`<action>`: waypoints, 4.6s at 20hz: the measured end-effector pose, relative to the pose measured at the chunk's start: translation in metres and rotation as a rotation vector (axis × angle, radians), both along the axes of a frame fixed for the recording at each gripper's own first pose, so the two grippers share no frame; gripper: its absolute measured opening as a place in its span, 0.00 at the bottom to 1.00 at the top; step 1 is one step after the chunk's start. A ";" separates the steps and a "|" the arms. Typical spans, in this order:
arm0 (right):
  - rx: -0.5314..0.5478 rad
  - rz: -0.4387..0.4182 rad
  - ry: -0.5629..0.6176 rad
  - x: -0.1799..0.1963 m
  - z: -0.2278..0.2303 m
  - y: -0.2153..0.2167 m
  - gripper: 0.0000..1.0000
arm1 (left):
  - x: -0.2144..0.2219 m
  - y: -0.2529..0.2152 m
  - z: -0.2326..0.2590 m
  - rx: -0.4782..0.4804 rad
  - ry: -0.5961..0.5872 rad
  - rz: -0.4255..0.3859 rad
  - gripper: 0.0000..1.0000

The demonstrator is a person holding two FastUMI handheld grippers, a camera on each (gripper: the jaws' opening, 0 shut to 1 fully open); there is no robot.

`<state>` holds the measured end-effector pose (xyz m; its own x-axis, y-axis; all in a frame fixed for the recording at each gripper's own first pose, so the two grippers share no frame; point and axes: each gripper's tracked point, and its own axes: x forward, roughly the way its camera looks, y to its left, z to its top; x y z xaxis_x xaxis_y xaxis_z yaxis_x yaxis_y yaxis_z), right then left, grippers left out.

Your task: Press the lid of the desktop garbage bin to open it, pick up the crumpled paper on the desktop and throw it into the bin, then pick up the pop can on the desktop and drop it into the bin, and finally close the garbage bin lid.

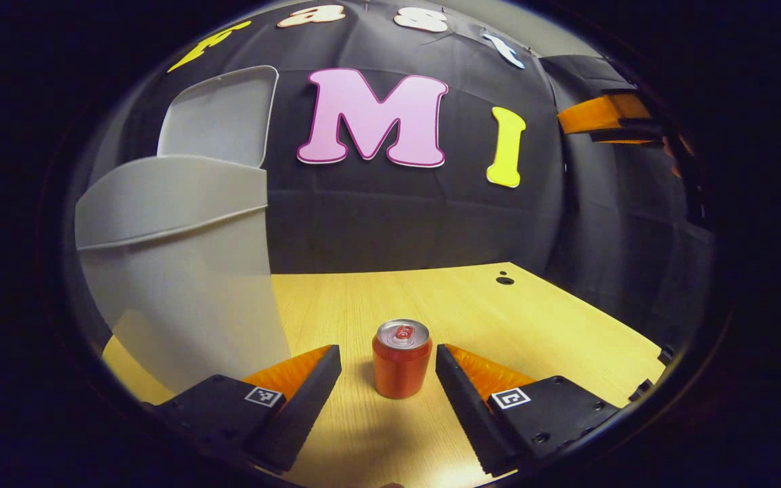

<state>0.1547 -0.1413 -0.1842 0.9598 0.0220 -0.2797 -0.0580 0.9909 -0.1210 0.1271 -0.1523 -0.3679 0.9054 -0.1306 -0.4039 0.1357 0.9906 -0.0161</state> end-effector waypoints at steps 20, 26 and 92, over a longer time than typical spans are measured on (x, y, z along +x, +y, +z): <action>0.011 -0.052 0.128 -0.010 -0.079 -0.032 0.98 | 0.060 -0.013 -0.062 0.020 0.033 -0.017 0.89; 0.020 -0.042 0.119 -0.014 -0.062 -0.025 0.97 | 0.051 -0.022 0.008 0.012 -0.019 -0.048 0.89; 0.113 -0.166 0.062 -0.034 0.087 -0.013 0.97 | 0.145 0.225 0.361 0.047 -0.270 0.095 0.99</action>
<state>0.1206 -0.1539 -0.0974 0.9340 -0.1001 -0.3429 0.1029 0.9946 -0.0101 0.2717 0.0729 -0.0072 0.9882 -0.0271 -0.1505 0.0356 0.9979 0.0541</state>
